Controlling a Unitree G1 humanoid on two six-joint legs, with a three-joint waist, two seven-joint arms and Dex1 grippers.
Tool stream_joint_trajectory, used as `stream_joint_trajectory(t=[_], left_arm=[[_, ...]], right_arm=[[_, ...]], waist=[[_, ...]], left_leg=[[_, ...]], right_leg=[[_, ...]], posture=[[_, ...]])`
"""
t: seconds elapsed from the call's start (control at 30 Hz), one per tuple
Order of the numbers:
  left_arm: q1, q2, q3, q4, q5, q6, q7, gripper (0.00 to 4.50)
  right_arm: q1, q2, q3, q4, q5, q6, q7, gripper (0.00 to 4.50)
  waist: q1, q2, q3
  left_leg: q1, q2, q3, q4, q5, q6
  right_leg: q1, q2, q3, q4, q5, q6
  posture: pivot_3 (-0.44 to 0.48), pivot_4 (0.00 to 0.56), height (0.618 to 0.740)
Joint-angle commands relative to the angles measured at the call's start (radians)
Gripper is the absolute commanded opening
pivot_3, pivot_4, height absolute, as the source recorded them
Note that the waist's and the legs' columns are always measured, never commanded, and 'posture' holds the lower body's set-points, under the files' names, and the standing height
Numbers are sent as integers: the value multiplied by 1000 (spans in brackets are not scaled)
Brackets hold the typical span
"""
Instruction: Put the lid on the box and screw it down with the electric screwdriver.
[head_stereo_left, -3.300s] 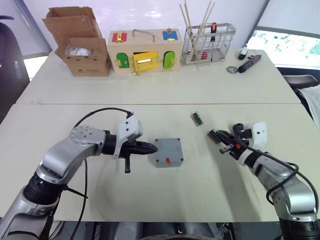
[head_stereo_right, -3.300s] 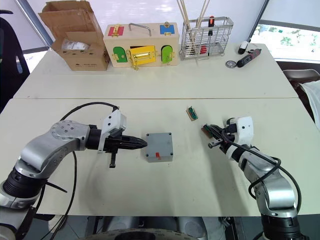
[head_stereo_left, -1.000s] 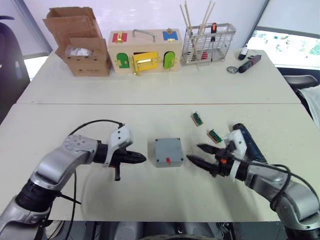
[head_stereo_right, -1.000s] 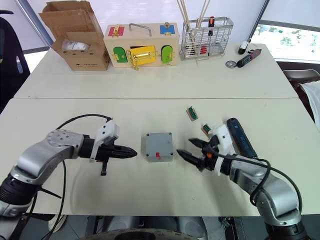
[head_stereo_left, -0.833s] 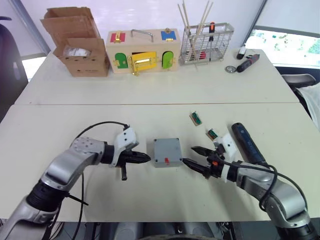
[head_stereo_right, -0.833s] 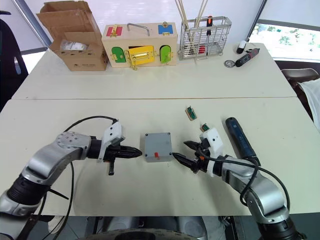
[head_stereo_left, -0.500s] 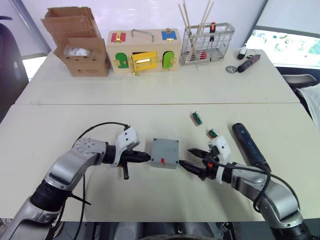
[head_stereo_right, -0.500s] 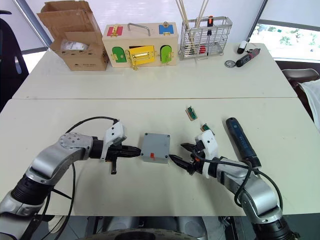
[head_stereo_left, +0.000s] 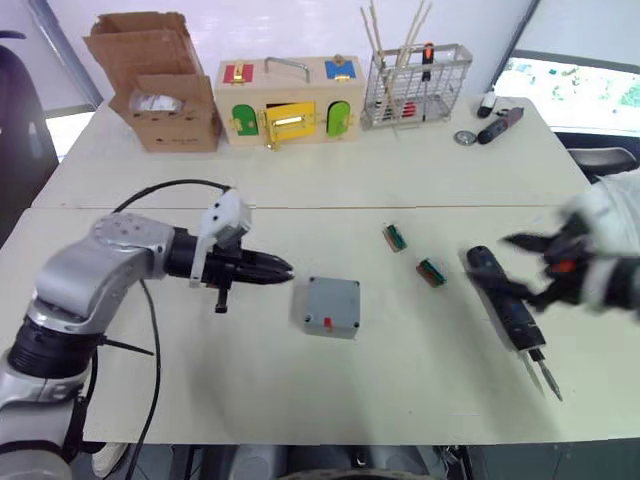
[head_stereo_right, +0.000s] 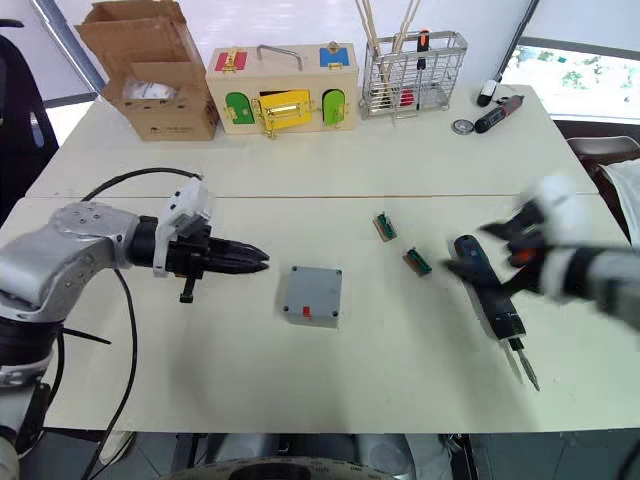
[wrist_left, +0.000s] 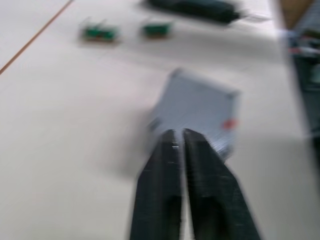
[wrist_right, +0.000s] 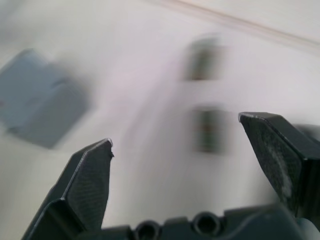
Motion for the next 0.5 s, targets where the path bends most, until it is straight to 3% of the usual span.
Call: stream_joint_trajectory(t=[0.03, 0.13, 0.27, 0.5], left_arm=[[-8, -37, -9, -93, -18, -15, 44, 2230], [10, -82, -16, -179, -60, 10, 89, 1912], [60, -71, -41, -286, -80, 44, 131, 80], [139, -64, -88, -388, -79, 65, 211, 80]], right_arm=[[8, -152, 46, 137, 54, 191, 107, 4500], [60, -272, 170, 219, 19, 185, 179, 4500], [70, -307, 280, 272, 16, 162, 249, 4500], [-66, -237, 455, 357, -16, 210, 223, 4500]], waist=[[1, -1, 0], [1, -1, 1], [-2, -1, 1], [1, -1, 2]], left_leg=[[0, 1, -1, -1, 0, 0], [-1, 3, 0, 0, -1, 2], [0, 2, 4, 2, -1, 2], [0, 2, 4, 2, -1, 2]], right_leg=[[0, 1, -1, -1, 0, 0], [-1, 3, 0, -1, 0, 0], [0, 2, 3, 0, 0, 0], [0, 2, 3, 0, 0, 0]], posture=[[0, 150, 740], [0, 150, 740], [0, 150, 740], [0, 150, 740]])
